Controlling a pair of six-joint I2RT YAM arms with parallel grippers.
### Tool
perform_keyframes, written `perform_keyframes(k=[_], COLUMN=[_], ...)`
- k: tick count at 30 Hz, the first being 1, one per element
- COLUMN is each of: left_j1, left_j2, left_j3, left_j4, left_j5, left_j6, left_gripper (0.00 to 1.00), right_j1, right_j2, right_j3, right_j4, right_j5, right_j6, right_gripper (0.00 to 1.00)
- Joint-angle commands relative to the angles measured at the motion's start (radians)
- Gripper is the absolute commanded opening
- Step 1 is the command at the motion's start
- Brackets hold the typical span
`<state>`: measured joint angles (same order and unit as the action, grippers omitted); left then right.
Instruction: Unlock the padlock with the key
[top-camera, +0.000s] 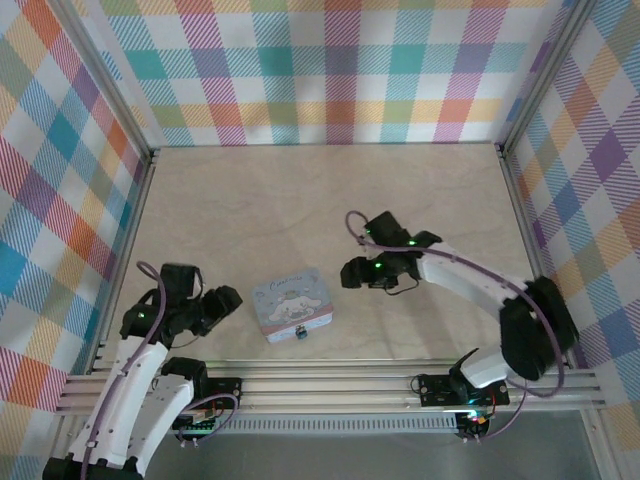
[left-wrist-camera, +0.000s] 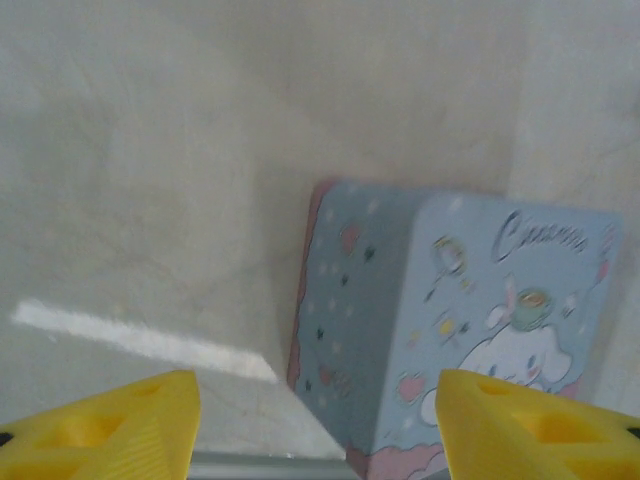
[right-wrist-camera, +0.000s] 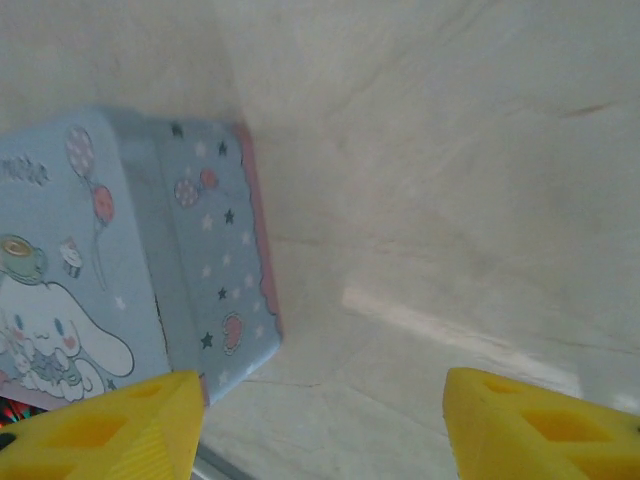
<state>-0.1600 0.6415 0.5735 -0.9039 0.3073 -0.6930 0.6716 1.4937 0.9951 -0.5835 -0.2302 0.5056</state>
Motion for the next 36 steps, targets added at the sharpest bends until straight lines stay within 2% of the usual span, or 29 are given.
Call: perform_keyframes(k=[1,5,11,16,22,28,32,36], left_j1=[-0.026,-0.057,-0.115,-0.184,-0.199,-0.225,-0.239,-0.250], left_j2=[-0.026,0.002,0.136,0.263,0.416,0.640,0.828,0.952], left_j3=[-0.064,-0.078,-0.133,-0.130,-0.097,0.038,0.188,0.335], left_j4=[0.126,0.184,0.365,0.458,0.556,0.590,0.560,0.543], left_j5=[0.141,0.156,0.203,0.167,0.127,0.059,0.022,0.007], left_j6=[-0.110,-0.111,-0.138,-0.144,-0.136,-0.091,-0.057,-0.032], left_gripper=[0.61,0.59,0.54,0.47,0.39,0.37,0.37,0.37], right_j1=[0.069,0.127,0.134,0.133,0.129,0.086,0.044,-0.003], right_j2=[0.085,0.155,0.181,0.200,0.247,0.353,0.407,0.447], right_j3=[0.092,0.142,0.135,0.142,0.169,0.277,0.355,0.413], right_j4=[-0.035,-0.046,-0.006,-0.022,-0.024,-0.060,-0.079,-0.076], right_j5=[-0.062,-0.052,-0.057,-0.033,-0.015,-0.008,0.001,-0.007], right_j6=[0.026,0.026,0.059,0.053,0.038,-0.013,-0.038,-0.054], right_gripper=[0.62,0.61,0.58,0.52,0.43,0.40,0.40,0.40])
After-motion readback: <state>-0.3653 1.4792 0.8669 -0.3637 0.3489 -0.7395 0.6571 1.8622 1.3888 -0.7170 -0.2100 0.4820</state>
